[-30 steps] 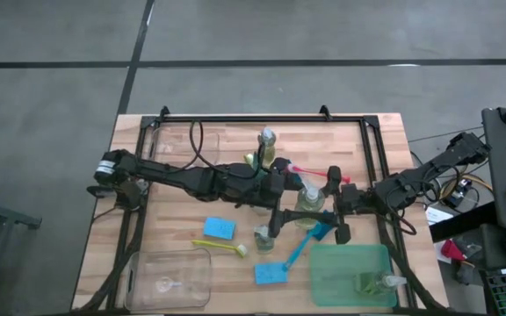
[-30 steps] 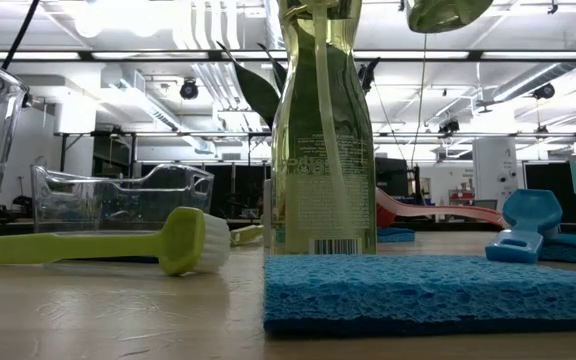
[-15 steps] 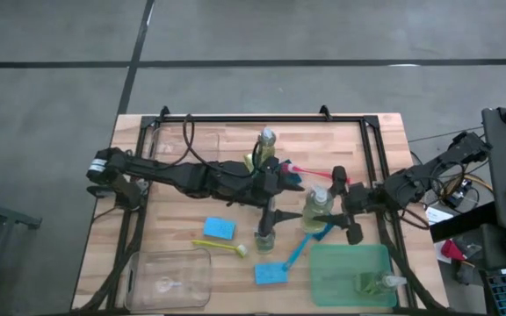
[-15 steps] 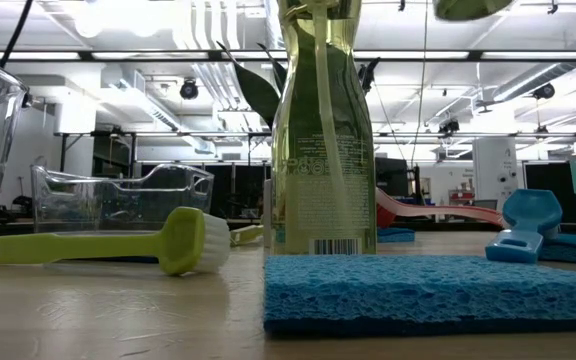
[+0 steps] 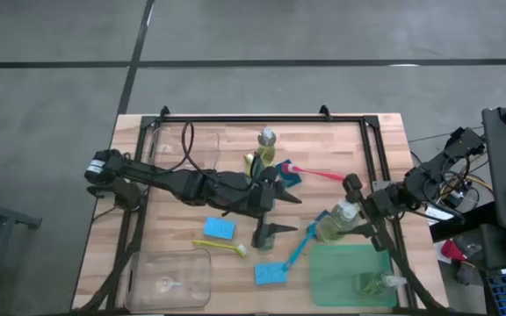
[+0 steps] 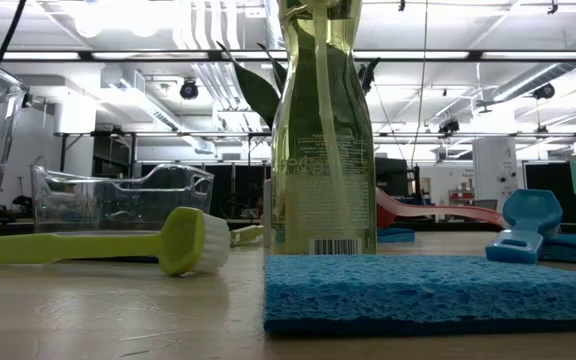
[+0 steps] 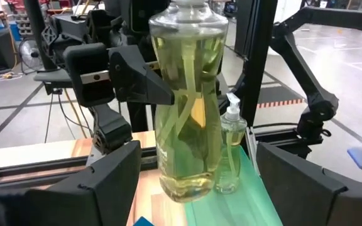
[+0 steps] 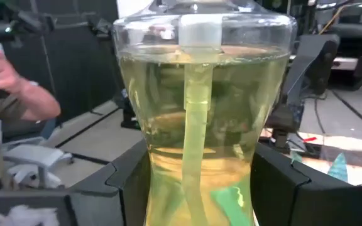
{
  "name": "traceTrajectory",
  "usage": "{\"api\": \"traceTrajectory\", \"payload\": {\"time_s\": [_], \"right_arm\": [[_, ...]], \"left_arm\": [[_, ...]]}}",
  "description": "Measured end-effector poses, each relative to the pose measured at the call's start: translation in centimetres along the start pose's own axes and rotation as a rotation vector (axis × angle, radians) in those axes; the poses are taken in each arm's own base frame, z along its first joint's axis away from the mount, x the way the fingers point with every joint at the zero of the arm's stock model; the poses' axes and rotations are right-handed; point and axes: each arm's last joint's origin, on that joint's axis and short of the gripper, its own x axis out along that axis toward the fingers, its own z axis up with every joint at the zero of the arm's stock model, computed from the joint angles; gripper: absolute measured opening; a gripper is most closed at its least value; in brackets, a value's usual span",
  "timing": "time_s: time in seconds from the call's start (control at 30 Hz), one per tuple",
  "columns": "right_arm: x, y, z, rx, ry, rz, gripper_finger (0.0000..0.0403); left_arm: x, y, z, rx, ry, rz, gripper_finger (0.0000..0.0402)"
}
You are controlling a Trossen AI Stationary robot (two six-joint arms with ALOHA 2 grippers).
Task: Pick & Place Kitchen Sink Supplies
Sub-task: Put the yellow dish soap into the green bin
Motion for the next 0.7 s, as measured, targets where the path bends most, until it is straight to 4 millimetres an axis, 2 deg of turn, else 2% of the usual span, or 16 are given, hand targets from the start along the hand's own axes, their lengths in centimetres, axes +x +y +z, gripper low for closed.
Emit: {"api": "traceTrajectory", "payload": {"time_s": [0.2, 0.5, 0.7], "right_arm": [[-0.7, 1.1, -1.4, 0.019, 0.024, 0.074, 0.0205], [-1.2, 2.6, -4.6, -0.011, 0.050, 0.142, 0.0205], [-1.5, 3.4, -6.8, -0.027, -0.033, 0.211, 0.0205]], "left_arm": [[0.0, -0.4, -0.1, 0.002, 0.003, -0.010, 0.0307], [0.1, -0.4, -0.5, 0.000, 0.012, -0.009, 0.0309], [0.1, -0.4, -0.5, -0.001, 0.009, -0.010, 0.0309]]}}
